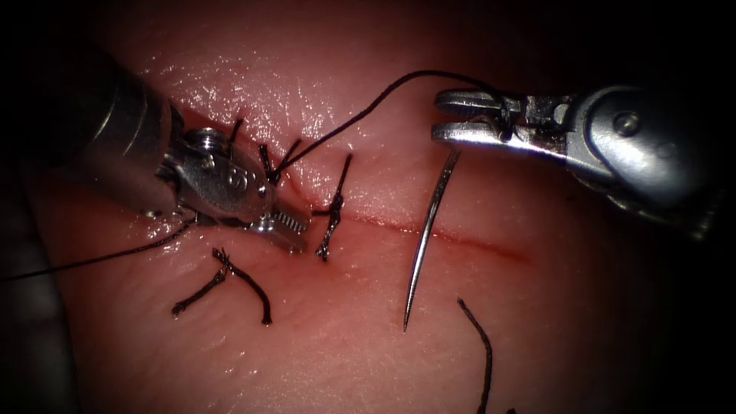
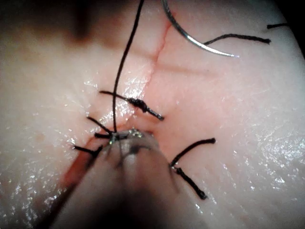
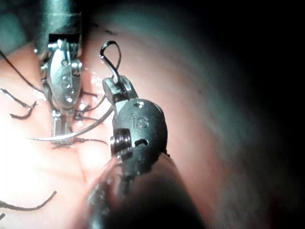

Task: Wound Closure
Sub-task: Use the right gripper to insert the needle through the top of the skin

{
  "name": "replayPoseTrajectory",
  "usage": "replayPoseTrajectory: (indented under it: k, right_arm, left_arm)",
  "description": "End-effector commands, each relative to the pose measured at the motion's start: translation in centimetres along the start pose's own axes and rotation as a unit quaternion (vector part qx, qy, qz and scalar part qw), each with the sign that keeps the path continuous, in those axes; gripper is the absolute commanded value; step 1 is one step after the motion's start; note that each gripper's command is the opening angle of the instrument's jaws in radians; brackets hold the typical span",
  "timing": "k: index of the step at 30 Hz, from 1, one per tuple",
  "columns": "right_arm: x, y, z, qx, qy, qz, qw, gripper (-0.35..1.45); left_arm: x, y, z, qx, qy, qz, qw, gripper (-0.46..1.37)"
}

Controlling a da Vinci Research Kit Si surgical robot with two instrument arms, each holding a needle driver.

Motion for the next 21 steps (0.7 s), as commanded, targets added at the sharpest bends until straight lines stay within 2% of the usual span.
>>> replayPoseTrajectory:
  k: [1, 9, 21]
  right_arm:
    - [0.01, 0.00, 0.00, -0.003, 0.000, 0.003, 1.000, -0.35]
    - [0.01, 0.00, 0.00, -0.003, 0.000, -0.009, 1.000, -0.35]
    - [0.02, 0.03, -0.02, -0.003, -0.002, -0.028, 1.000, -0.35]
  left_arm:
    - [0.00, 0.00, -0.01, 0.000, 0.000, 0.000, 1.0000, 0.00]
    - [0.02, 0.00, -0.01, -0.001, 0.000, 0.000, 1.0000, 0.02]
    - [0.13, 0.05, -0.23, 0.010, 0.012, -0.007, 0.9999, 0.04]
